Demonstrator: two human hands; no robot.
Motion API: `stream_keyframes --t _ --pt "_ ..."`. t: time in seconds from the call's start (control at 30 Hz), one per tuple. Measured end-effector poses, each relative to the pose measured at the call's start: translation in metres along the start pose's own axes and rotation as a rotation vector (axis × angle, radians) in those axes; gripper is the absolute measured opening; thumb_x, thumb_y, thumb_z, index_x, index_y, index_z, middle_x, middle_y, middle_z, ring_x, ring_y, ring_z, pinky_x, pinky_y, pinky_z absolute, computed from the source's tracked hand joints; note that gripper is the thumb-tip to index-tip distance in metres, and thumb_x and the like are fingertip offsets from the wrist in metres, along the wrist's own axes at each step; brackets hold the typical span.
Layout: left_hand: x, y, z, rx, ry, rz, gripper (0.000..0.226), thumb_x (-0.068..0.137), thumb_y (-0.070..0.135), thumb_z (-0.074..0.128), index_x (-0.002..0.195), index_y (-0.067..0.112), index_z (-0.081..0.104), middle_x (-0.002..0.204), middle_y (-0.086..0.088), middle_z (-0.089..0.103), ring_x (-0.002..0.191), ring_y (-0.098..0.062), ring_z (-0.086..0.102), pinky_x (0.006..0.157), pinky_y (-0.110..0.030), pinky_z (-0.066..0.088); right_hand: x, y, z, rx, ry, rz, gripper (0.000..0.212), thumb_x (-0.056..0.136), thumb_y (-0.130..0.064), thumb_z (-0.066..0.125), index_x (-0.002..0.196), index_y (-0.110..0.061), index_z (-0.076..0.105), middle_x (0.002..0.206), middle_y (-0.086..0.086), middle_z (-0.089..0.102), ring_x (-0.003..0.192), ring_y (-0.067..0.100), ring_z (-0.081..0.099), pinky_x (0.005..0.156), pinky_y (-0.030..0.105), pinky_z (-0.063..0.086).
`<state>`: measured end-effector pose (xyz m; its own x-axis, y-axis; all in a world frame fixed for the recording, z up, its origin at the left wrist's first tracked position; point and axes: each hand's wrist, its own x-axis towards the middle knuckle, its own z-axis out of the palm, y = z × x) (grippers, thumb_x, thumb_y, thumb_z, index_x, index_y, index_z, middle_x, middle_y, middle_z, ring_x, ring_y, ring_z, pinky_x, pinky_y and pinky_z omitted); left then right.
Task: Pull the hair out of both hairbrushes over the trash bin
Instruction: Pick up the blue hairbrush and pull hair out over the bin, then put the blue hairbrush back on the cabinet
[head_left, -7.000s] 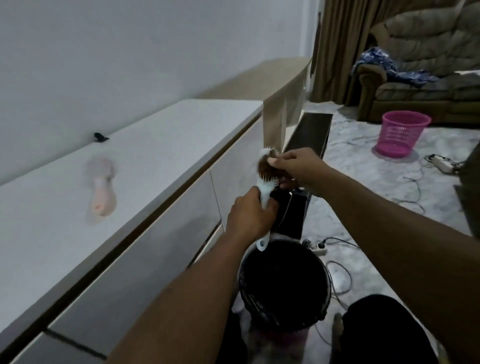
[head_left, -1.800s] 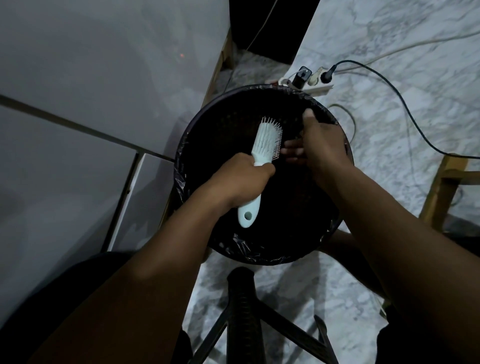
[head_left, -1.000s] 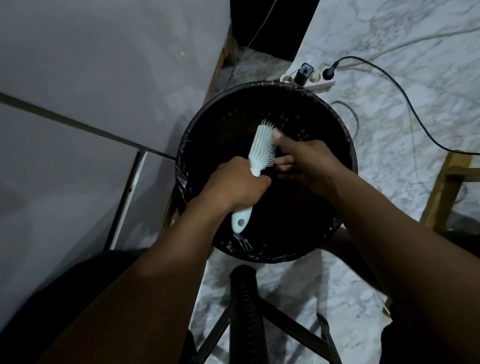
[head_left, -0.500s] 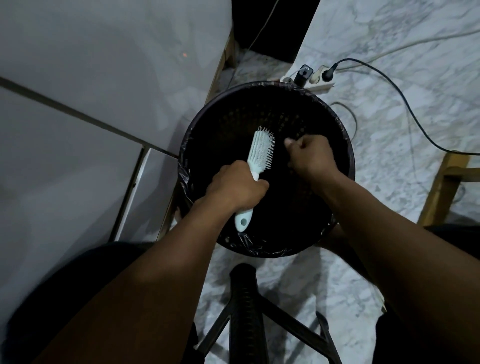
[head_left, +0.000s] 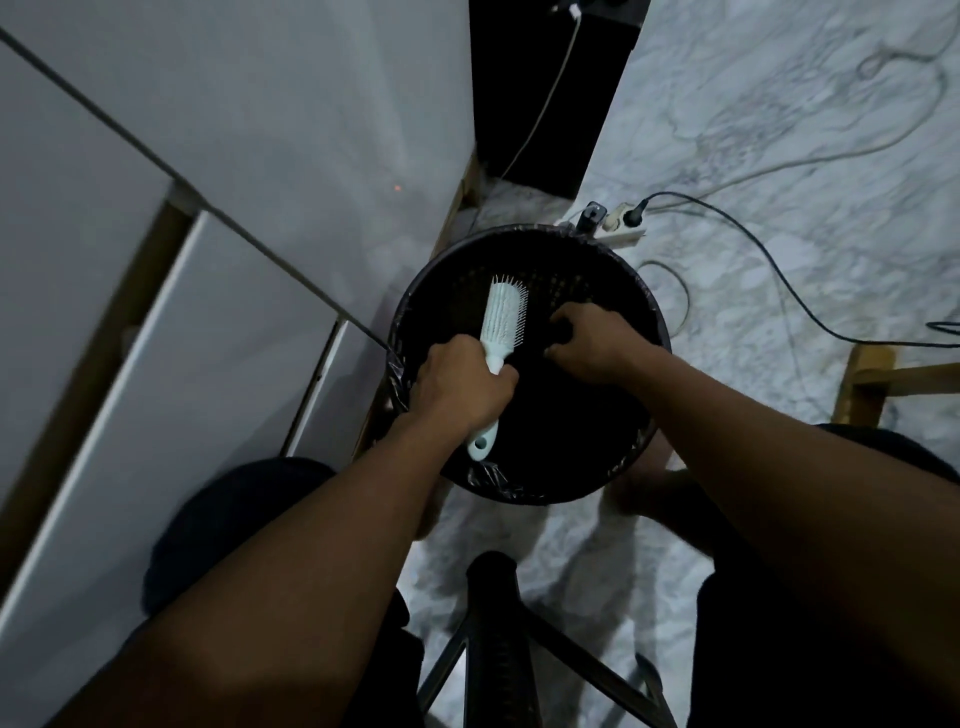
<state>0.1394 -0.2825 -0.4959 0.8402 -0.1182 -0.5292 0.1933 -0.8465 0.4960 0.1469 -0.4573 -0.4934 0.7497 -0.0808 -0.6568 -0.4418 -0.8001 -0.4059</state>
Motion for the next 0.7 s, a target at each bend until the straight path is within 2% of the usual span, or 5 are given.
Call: stream_keyframes --t 0.27,0.37,0.47,0.6,0.7 --pt "-0.045 0.058 -0.076 -0.020 0.129 0.130 0.026 0.082 0.042 0.061 0.076 0.017 0.056 0.073 -0.003 0.064 0.071 -0.026 0.068 0.054 -0.028 0.041 -0.062 -0.059 -0.105 -0.126 0.088 -0.148 0.054 0.090 -0.030 0.067 0.138 -0.010 0.054 0.140 0.013 0.057 0.123 0.031 0.057 0.086 0.028 0.041" --pt "-0.072 0.091 -0.116 -0.009 0.192 0.182 0.030 0.081 0.045 0.061 0.075 0.017 0.055 0.073 -0.002 0.063 0.070 -0.026 0.066 0.052 -0.028 0.038 -0.104 -0.085 -0.148 -0.127 0.170 -0.202 0.056 0.091 -0.029 0.065 0.142 -0.012 0.049 0.137 0.014 0.056 0.116 0.033 0.061 0.083 0.033 0.048" --pt "-0.108 0.127 -0.158 0.028 0.298 0.229 0.038 0.079 0.052 0.061 0.079 0.014 0.058 0.081 -0.008 0.064 0.074 -0.029 0.064 0.053 -0.029 0.036 -0.158 -0.110 -0.191 -0.166 0.279 -0.270 0.059 0.090 -0.032 0.068 0.142 -0.014 0.047 0.142 0.013 0.053 0.121 0.032 0.055 0.085 0.033 0.044" --pt "-0.161 0.165 -0.206 0.041 0.420 0.298 0.049 0.075 0.054 0.062 0.098 0.011 0.069 0.089 -0.009 0.068 0.082 -0.032 0.068 0.061 -0.030 0.045 -0.242 -0.138 -0.237 -0.203 0.453 -0.362 0.058 0.088 -0.029 0.070 0.140 -0.014 0.050 0.142 0.011 0.055 0.123 0.031 0.056 0.097 0.036 0.047" --pt "-0.204 0.187 -0.239 0.041 0.497 0.365 0.046 0.076 0.053 0.065 0.100 0.013 0.067 0.090 -0.007 0.069 0.081 -0.029 0.069 0.059 -0.029 0.047 -0.302 -0.160 -0.259 -0.227 0.557 -0.414 0.055 0.088 -0.024 0.066 0.139 -0.013 0.050 0.138 0.011 0.058 0.121 0.031 0.058 0.096 0.035 0.048"
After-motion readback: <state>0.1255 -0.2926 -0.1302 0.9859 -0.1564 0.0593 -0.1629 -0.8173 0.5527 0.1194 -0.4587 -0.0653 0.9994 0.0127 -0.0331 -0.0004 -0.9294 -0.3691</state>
